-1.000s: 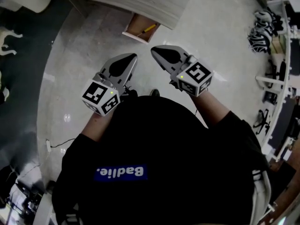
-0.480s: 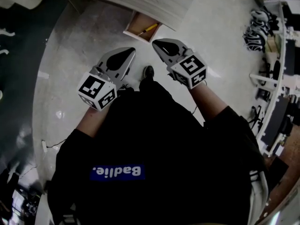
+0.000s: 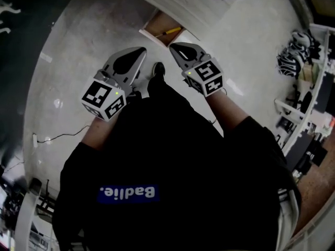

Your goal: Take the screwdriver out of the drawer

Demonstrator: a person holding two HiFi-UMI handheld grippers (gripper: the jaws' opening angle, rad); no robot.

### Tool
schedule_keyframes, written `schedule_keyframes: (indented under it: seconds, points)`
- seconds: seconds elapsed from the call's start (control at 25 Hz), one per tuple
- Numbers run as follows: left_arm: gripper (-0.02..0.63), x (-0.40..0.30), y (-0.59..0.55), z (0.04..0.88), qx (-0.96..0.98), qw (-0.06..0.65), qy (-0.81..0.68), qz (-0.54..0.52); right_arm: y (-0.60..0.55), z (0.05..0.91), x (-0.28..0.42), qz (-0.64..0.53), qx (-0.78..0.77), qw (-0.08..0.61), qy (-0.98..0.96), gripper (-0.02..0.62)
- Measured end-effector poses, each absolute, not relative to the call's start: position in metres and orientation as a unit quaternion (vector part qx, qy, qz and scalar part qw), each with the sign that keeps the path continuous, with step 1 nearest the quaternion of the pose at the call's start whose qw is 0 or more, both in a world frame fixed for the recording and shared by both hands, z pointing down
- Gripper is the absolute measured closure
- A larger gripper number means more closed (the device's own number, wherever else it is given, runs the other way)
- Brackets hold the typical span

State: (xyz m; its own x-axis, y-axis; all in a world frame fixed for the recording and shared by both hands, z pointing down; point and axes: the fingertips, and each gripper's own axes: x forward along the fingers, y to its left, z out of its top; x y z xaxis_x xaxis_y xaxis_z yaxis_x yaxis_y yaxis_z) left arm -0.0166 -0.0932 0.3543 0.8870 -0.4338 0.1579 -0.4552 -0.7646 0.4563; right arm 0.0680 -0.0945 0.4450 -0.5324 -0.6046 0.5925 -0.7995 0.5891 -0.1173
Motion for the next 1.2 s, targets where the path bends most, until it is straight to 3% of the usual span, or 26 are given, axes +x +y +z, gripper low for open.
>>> schedule_keyframes:
  seconds: [0.76, 0.92, 1.2]
  points:
    - [0.604, -0.004, -0.116, 0.391, 0.915, 0.273, -0.297, 0.02, -0.139, 0.566, 0.104, 0.177, 0.356, 0.386, -0.832, 0.561]
    - [0.604, -0.005, -0.117, 0.393, 0.912, 0.275, -0.303, 0.022, -0.142, 0.586, 0.102, 0.167, 0.344, 0.411, -0.828, 0.508]
    - [0.604, -0.014, -0.109, 0.405, 0.906, 0.283, -0.315, 0.03, -0.141, 0.626, 0.1, 0.135, 0.308, 0.468, -0.817, 0.502]
